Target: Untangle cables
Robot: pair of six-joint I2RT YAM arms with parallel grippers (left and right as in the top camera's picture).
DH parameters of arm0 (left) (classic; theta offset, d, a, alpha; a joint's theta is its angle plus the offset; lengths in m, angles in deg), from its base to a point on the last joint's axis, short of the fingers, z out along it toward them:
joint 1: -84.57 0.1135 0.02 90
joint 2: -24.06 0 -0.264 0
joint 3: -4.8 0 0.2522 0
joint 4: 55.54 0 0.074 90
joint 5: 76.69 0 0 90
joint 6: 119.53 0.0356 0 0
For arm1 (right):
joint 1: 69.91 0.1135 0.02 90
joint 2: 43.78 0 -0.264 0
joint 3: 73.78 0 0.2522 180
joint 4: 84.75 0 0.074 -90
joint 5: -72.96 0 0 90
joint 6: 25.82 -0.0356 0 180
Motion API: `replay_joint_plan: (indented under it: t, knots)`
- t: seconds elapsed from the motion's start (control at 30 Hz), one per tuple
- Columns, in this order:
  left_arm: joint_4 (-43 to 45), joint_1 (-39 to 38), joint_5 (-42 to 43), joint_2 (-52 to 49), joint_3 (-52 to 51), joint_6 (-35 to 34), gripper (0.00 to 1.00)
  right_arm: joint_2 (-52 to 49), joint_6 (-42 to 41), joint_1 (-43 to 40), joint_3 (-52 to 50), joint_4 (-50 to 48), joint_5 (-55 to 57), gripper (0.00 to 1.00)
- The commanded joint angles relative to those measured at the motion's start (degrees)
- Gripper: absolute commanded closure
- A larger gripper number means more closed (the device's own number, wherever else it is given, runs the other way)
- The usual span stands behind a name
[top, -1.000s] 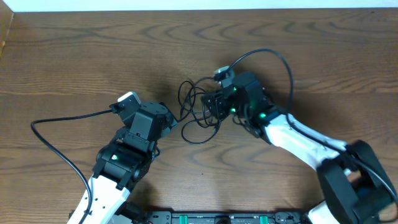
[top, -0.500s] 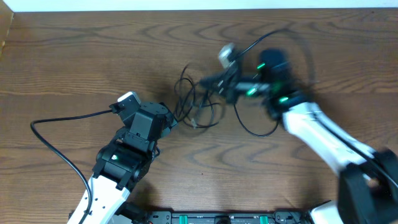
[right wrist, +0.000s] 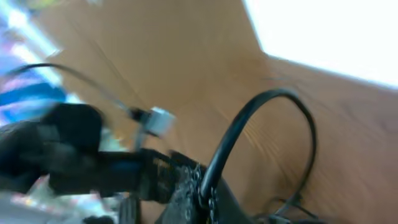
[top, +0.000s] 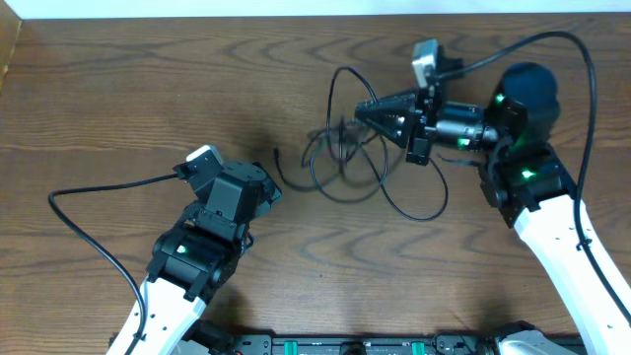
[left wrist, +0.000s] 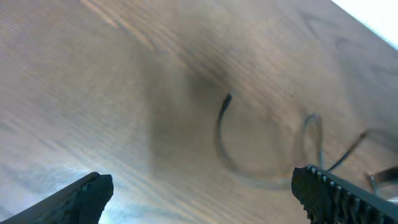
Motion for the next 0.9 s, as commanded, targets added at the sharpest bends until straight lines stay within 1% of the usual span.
replay_joint_plan:
  t: [0.0, 0.07, 0.27, 0.33, 0.4, 0.47, 0.5, 0.57, 0.6, 0.8, 0.87]
  knots:
    - [4.0, 0.2, -0.2, -0.3, 0.3, 0.5, 0.02, 0.1, 4.5, 0.7, 0.2, 6.4, 12.6, 0.99]
    - [6.3, 0.2, 0.7, -0.3, 0.3, 0.5, 0.02, 0.1, 4.5, 0.8, 0.2, 8.2, 13.8, 0.99]
    - [9.7, 0.2, 1.4, -0.3, 0.3, 0.3, 0.02, 0.7, 4.5, 0.7, 0.2, 8.3, 14.4, 0.99]
    - [10.2, 0.2, 3.8, -0.3, 0.3, 0.3, 0.02, 0.7, 4.5, 0.7, 0.2, 8.3, 14.9, 0.99]
    - [11.5, 0.2, 12.5, -0.5, 0.3, 0.3, 0.01, 0.7, 4.5, 0.7, 0.2, 8.3, 15.9, 0.99]
    - [12.9, 0.2, 19.6, -0.9, 0.3, 0.3, 0.01, 0.7, 4.5, 0.7, 0.2, 8.2, 16.2, 0.99]
    - [13.4, 0.2, 22.3, -1.3, 0.3, -0.3, 0.01, 0.7, 4.5, 0.7, 0.2, 8.0, 16.2, 0.99]
    - [13.7, -0.1, 27.3, -3.1, 0.3, -4.4, 0.01, 0.7, 4.5, 0.7, 0.2, 7.7, 16.1, 0.99]
    - [13.7, -0.4, 28.5, -4.0, 0.3, -4.9, 0.01, 0.7, 4.5, 0.7, 0.2, 7.6, 16.1, 0.99]
    - [14.3, -4.3, 28.4, -11.4, 0.2, -4.3, 0.05, 0.8, 4.3, 0.7, 0.2, 7.9, 16.1, 0.99]
    - [16.3, -6.2, 28.3, -13.7, 0.2, -2.3, 0.05, 0.8, 4.3, 0.7, 0.2, 8.1, 16.1, 0.99]
